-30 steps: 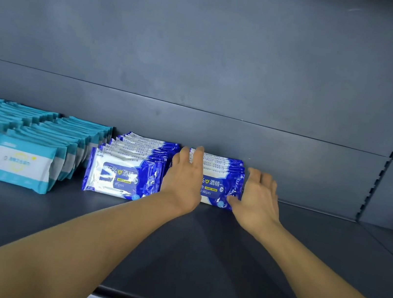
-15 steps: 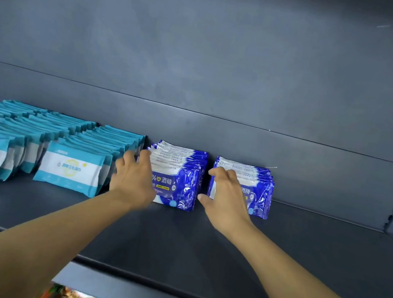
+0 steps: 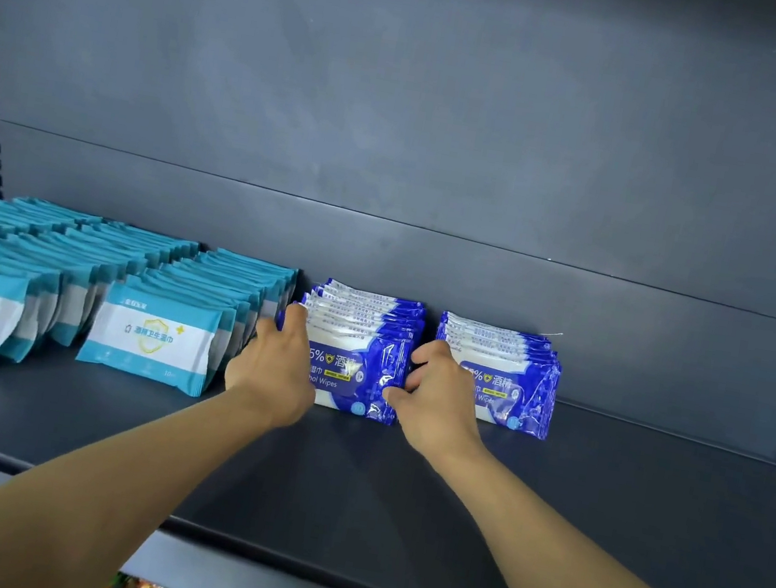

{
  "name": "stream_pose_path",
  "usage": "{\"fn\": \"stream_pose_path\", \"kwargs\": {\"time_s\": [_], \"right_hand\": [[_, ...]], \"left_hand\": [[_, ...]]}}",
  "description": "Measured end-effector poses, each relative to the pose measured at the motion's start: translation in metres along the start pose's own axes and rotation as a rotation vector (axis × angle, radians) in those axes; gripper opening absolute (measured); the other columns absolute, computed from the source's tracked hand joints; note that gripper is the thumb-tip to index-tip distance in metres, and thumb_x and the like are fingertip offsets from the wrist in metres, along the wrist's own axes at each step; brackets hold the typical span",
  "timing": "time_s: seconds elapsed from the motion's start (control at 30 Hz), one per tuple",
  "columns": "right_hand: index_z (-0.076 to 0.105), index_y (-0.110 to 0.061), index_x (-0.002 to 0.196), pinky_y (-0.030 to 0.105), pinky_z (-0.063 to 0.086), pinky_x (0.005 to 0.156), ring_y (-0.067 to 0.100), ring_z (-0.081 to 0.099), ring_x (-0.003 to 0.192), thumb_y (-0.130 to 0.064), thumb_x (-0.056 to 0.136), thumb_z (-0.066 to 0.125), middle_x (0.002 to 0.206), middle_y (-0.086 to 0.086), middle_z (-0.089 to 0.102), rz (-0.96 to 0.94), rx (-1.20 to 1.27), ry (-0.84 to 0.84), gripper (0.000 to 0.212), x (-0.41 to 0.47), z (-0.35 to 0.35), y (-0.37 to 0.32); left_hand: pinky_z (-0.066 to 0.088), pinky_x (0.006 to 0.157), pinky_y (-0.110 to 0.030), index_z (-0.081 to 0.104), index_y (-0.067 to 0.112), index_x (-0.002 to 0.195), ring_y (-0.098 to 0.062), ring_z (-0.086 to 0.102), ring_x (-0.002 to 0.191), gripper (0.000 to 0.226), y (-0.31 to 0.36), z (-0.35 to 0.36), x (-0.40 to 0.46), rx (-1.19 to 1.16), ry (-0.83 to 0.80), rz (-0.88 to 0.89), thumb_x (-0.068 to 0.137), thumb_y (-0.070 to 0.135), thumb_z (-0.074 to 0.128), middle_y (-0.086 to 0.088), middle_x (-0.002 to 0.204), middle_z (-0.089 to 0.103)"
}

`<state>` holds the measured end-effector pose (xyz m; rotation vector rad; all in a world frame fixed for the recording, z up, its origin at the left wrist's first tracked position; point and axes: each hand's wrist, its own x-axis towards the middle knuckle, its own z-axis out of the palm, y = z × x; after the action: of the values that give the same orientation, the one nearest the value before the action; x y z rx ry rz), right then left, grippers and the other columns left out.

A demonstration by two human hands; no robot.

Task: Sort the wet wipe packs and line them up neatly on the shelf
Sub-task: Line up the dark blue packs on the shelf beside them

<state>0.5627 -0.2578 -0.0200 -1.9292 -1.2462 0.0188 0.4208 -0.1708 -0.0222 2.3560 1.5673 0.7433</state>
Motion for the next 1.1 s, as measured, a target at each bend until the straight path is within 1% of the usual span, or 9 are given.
{"fn": "stream_pose_path", "kwargs": {"time_s": [0.1,0.23,0.43,0.57,0.73,0.83,0.93,1.03,1.1], "right_hand": [[0.051,-0.012,0.096,0.037,0.054,0.071,0.019,0.062,0.081,-0.016,0.076,0.075,0.085,0.001,0.063,0.006,-0.008,-0.030,0.031,0.002,0.008,0.001],[0.060,-0.013,0.102,0.039,0.054,0.082,0.022,0.062,0.096,-0.029,0.079,0.073,0.107,0.003,0.064,0.009,-0.030,-0.092,0.031,0.004,0.015,0.004],[0.062,-0.008,0.098,0.041,0.054,0.082,0.023,0.061,0.095,-0.024,0.090,0.061,0.105,0.007,0.064,0.003,-0.051,-0.124,0.017,0.007,0.012,0.007],[0.062,-0.005,0.092,0.032,0.051,0.076,0.022,0.061,0.089,-0.018,0.091,0.060,0.098,0.007,0.065,0.006,-0.019,-0.120,0.013,0.004,0.000,0.014],[0.066,-0.006,0.096,0.035,0.054,0.078,0.022,0.065,0.085,-0.014,0.089,0.062,0.096,0.007,0.070,0.068,0.049,-0.071,0.011,-0.005,-0.036,0.035],[0.063,-0.008,0.085,0.037,0.054,0.076,0.025,0.066,0.081,-0.013,0.088,0.062,0.090,0.007,0.070,0.104,0.004,-0.023,0.006,-0.007,-0.062,0.051],[0.054,-0.018,0.070,0.030,0.049,0.073,0.022,0.064,0.086,-0.013,0.087,0.063,0.091,0.003,0.067,0.146,-0.037,0.032,0.021,-0.006,-0.081,0.069],[0.063,-0.013,0.091,0.027,0.048,0.074,0.022,0.065,0.093,-0.014,0.088,0.063,0.102,0.005,0.068,0.174,-0.053,0.069,0.003,0.001,-0.091,0.085],[0.065,-0.012,0.098,0.030,0.050,0.078,0.025,0.064,0.095,-0.015,0.087,0.063,0.103,0.006,0.069,0.194,-0.091,0.070,0.012,0.006,-0.091,0.094]], "left_hand": [[0.049,0.084,-0.042,0.017,0.021,0.132,-0.031,0.053,0.116,0.081,-0.001,0.000,-0.002,-0.037,0.021,0.003,0.076,0.017,0.076,-0.012,0.131,0.040],[0.048,0.082,-0.040,0.014,0.020,0.136,-0.030,0.052,0.117,0.087,-0.001,-0.004,-0.007,-0.050,0.026,0.026,0.076,0.022,0.076,-0.012,0.132,0.038],[0.048,0.084,-0.041,0.019,0.021,0.133,-0.028,0.052,0.118,0.082,-0.002,-0.011,-0.011,-0.042,0.015,0.018,0.075,0.026,0.077,-0.010,0.134,0.041],[0.049,0.081,-0.042,0.021,0.023,0.131,-0.029,0.057,0.112,0.073,0.005,-0.012,-0.018,-0.041,0.034,0.066,0.080,0.025,0.073,-0.007,0.136,0.043],[0.044,0.071,-0.035,0.024,0.024,0.133,-0.030,0.060,0.102,0.066,0.036,-0.008,-0.031,-0.049,0.029,0.166,0.084,0.026,0.068,-0.004,0.133,0.044],[0.045,0.074,-0.036,0.026,0.022,0.131,-0.031,0.060,0.101,0.062,0.063,0.003,-0.036,-0.073,0.001,0.221,0.085,0.026,0.067,-0.005,0.129,0.044],[0.044,0.074,-0.036,0.027,0.020,0.132,-0.031,0.059,0.103,0.061,0.091,0.016,-0.034,-0.068,0.002,0.268,0.085,0.025,0.067,-0.007,0.127,0.045],[0.046,0.076,-0.038,0.027,0.018,0.135,-0.032,0.058,0.104,0.065,0.113,0.031,-0.027,-0.071,0.006,0.298,0.085,0.022,0.067,-0.008,0.127,0.043],[0.045,0.072,-0.038,0.026,0.017,0.136,-0.032,0.059,0.101,0.066,0.120,0.042,-0.021,-0.071,0.008,0.292,0.084,0.017,0.067,-0.009,0.127,0.041]]}}
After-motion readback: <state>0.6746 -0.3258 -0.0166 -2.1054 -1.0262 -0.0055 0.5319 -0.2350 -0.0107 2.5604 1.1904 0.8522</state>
